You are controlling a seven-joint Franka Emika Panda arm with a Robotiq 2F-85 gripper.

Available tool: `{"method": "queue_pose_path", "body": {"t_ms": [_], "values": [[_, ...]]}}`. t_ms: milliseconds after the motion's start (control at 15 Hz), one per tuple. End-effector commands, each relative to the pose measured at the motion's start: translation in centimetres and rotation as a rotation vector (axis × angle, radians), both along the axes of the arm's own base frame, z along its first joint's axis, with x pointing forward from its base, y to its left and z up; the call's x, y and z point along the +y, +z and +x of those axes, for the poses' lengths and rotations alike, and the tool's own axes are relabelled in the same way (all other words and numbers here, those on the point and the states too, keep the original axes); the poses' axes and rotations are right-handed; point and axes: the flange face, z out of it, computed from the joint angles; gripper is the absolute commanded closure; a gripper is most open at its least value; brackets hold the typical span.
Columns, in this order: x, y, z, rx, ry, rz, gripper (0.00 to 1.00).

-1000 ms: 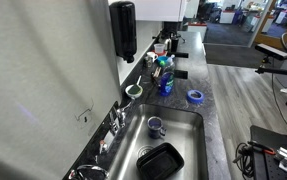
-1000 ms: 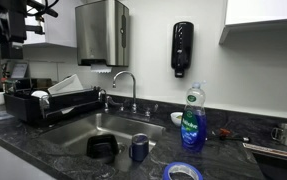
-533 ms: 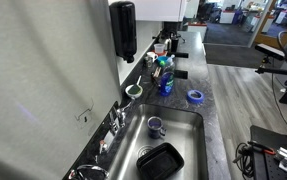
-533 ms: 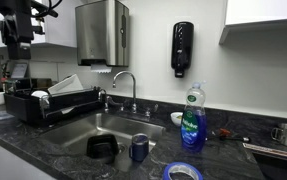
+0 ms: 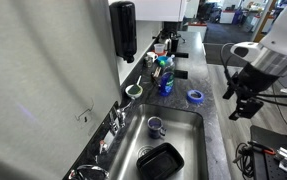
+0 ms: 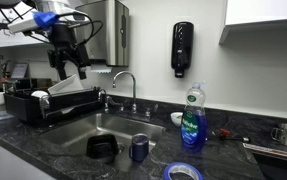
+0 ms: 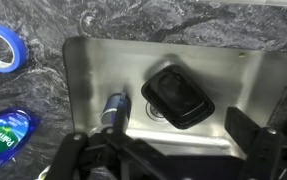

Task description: Open the tap

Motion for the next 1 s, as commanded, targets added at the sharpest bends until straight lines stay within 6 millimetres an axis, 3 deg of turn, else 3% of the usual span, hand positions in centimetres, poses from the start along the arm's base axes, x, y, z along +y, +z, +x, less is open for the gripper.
{"method": "queue_pose_path", "body": {"t_ms": [0,400,467,667,933], "values": [[-1.1,-3.1,6.2,0.006,0.073,-0.036,0.0],[-0.4,-4.0,13.5,0.014,0.1,-0.083,0.0],[-0.4,-3.9,11.0,0.006,0.083,-0.066,0.0],[-0.1,-4.1,13.0,0.004,0.083,-0.065,0.0],[-0.1,-4.1,13.2,0.004,0.083,-0.065,0.0]]}}
